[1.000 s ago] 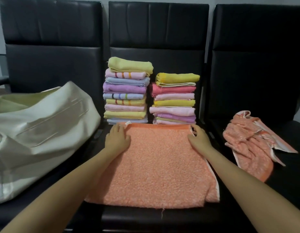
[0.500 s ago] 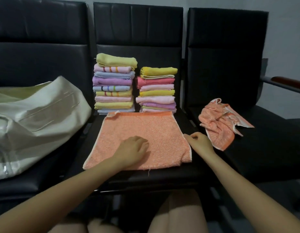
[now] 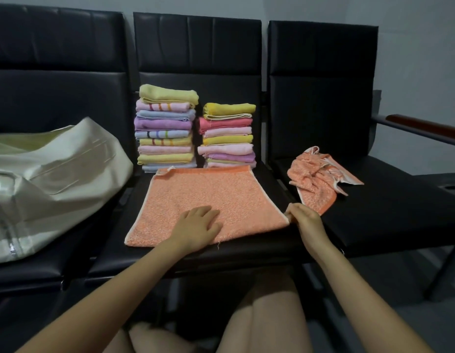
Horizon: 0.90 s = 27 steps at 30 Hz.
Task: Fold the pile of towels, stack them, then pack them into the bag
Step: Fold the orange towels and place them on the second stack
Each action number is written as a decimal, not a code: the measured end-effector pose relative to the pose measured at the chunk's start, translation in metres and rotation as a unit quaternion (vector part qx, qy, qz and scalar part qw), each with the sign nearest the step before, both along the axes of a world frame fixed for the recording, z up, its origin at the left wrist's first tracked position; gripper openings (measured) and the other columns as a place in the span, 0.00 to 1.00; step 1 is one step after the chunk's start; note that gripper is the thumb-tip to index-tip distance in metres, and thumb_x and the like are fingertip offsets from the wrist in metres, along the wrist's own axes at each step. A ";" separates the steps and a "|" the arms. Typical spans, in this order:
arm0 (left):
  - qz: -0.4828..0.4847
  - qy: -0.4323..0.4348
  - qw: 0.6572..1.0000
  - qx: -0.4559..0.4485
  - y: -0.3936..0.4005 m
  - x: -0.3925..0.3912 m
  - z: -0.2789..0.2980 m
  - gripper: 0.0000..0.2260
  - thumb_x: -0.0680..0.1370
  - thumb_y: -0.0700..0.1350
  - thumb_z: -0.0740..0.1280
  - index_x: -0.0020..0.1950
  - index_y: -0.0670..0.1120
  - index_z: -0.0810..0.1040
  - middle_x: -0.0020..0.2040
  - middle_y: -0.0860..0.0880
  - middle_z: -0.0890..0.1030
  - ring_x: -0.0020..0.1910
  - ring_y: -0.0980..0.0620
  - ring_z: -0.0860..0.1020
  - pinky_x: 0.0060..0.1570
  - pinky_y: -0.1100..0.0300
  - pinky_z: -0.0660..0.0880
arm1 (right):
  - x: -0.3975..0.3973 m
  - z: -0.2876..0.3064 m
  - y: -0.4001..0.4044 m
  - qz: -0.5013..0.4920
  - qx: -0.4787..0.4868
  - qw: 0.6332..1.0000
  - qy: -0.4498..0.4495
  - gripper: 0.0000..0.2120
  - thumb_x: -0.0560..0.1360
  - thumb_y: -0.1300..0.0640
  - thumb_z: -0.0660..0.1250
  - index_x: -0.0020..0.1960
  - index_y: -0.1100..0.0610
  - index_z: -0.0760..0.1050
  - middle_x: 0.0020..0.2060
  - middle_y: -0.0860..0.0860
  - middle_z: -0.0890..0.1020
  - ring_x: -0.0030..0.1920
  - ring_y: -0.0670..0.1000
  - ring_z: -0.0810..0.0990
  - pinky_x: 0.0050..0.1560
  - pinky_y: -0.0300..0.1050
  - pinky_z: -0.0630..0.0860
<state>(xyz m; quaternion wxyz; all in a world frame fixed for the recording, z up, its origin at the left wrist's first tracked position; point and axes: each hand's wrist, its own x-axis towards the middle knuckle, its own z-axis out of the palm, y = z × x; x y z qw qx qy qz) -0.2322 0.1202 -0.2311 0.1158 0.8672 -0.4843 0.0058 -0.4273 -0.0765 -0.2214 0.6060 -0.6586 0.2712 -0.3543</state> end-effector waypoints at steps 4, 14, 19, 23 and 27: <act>0.004 0.000 1.000 0.015 0.002 -0.002 0.000 0.44 0.65 0.69 0.34 0.77 0.55 0.60 0.78 0.51 0.59 0.77 0.51 0.56 0.74 0.52 0.51 | 0.001 0.002 0.006 -0.013 -0.054 0.997 0.053 0.12 0.79 0.58 0.65 0.38 0.60 0.75 0.25 0.49 0.70 0.29 0.45 0.70 0.39 0.41 0.70; -0.001 -0.012 0.999 0.030 0.002 0.002 0.028 0.20 0.80 0.58 0.55 0.68 0.52 0.73 0.63 0.49 0.75 0.61 0.48 0.72 0.57 0.52 0.69 | 0.050 0.020 0.024 -0.007 -0.372 0.904 0.209 0.05 0.76 0.52 0.67 0.48 0.53 0.77 0.44 0.46 0.77 0.51 0.47 0.72 0.51 0.45 0.72; 0.105 0.011 0.994 0.015 -0.020 0.076 0.025 0.19 0.82 0.52 0.54 0.66 0.45 0.74 0.63 0.43 0.75 0.60 0.44 0.73 0.58 0.50 0.71 | 0.094 0.013 0.038 0.110 -0.393 0.872 0.268 0.09 0.77 0.49 0.64 0.54 0.51 0.77 0.52 0.45 0.75 0.56 0.47 0.72 0.58 0.45 0.72; 0.159 -0.010 0.987 0.016 -0.022 0.144 0.019 0.14 0.79 0.51 0.56 0.54 0.45 0.77 0.61 0.42 0.77 0.57 0.43 0.75 0.56 0.51 0.71 | 0.109 -0.006 0.038 0.080 -0.433 0.852 0.284 0.09 0.76 0.47 0.63 0.54 0.49 0.76 0.53 0.45 0.74 0.58 0.47 0.70 0.62 0.46 0.67; 0.229 0.015 0.971 0.061 -0.020 0.185 0.005 0.22 0.81 0.58 0.52 0.70 0.49 0.69 0.73 0.44 0.66 0.71 0.42 0.64 0.68 0.45 0.63 | 0.110 -0.009 0.033 0.082 -0.420 0.863 0.267 0.09 0.76 0.47 0.64 0.54 0.49 0.77 0.53 0.45 0.74 0.58 0.47 0.69 0.62 0.46 0.67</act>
